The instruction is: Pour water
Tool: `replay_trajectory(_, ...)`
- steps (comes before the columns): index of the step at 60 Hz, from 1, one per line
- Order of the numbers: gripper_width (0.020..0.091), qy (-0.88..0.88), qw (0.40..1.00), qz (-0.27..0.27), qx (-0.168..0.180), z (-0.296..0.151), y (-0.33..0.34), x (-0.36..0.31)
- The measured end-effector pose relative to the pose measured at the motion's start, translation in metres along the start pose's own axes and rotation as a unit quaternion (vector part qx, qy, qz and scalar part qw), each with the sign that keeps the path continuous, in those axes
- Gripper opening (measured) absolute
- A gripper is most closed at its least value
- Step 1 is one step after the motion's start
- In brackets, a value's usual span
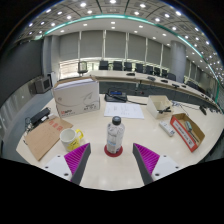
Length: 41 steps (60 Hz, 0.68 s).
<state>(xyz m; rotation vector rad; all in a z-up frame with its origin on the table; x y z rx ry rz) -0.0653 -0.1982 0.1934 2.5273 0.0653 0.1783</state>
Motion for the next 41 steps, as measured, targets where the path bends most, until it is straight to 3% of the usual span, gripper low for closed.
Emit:
replay_trajectory(18,0.0856,-0.012,0.999,0.026,-0.024,0.023,0.113,-0.036)
replay_trajectory(41,0.0859,0.004,0.999,0.04,-0.023,0.039,0.15,-0.042)
Point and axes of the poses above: the point between the fingertips, and its own axes, seen from behind it with the camera up: x to the right, z down, y backward, against the way the camera looks, the point moved 2 cm from there along y, backward, against the way the camera looks, and after that the axes turned 5 degrees about y, right-handed, at the moved point
